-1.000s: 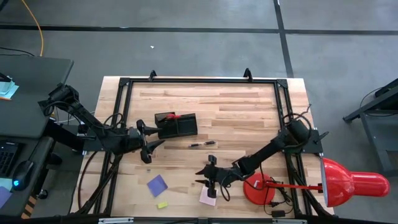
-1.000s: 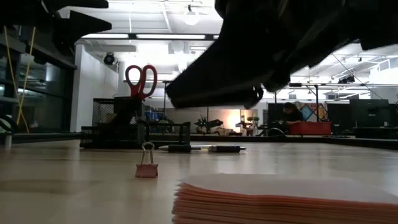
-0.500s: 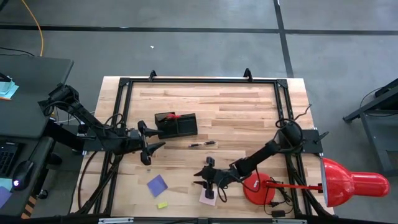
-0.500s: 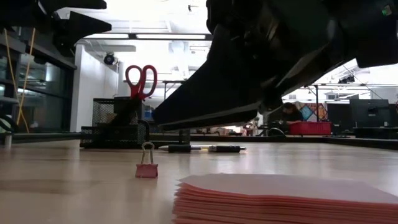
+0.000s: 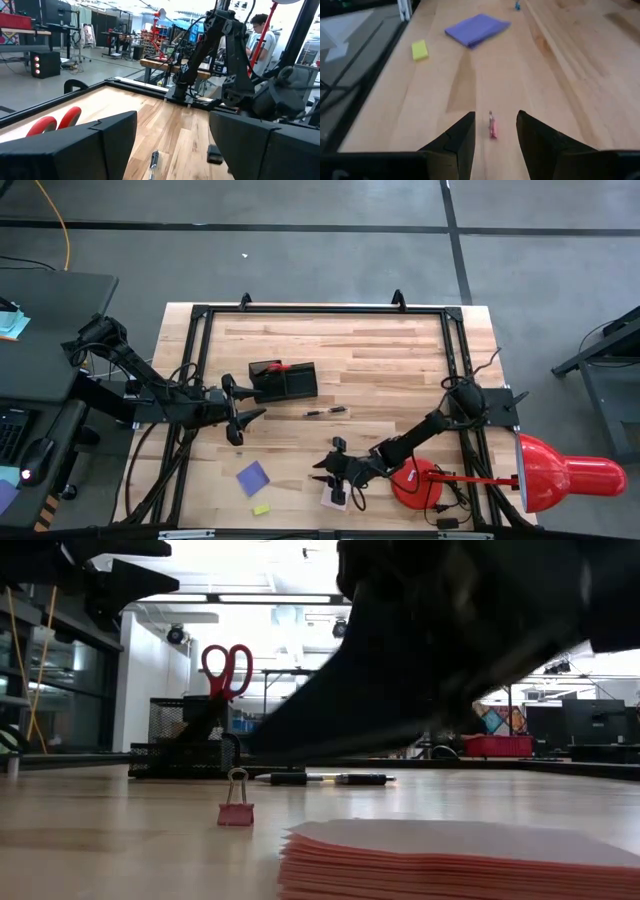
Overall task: Pick and place office supplies into organizer
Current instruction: Put the middle pink binder clip into the desk organizer
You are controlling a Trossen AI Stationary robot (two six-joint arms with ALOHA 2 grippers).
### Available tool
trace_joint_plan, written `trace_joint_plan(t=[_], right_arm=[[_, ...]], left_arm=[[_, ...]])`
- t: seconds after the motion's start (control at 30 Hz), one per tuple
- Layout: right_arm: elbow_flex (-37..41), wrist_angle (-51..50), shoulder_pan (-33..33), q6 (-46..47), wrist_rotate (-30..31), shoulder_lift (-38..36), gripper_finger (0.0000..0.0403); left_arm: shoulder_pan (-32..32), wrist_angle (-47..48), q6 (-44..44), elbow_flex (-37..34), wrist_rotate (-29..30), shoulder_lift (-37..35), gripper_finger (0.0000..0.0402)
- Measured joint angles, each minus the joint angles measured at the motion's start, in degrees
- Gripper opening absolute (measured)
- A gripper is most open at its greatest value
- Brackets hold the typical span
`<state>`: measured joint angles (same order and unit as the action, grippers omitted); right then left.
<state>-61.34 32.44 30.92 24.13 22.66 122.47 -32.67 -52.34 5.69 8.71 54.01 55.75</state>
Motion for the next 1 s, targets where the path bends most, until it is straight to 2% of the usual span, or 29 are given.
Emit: trace_joint_plan(t=[0.47,1.0], right_arm=[[-3.55,-0.19,0.12,-0.66,0.89,5.22,0.0134],[-3.6,0.05,0.11,-1.02,0.87,5.42,0.0134]], left_arm=[[0.01,1.11,0.38,0.0,0.01,-0.02,0.0239],[0.01,1.55,0.53,0.0,0.0,-0.02,0.0239]])
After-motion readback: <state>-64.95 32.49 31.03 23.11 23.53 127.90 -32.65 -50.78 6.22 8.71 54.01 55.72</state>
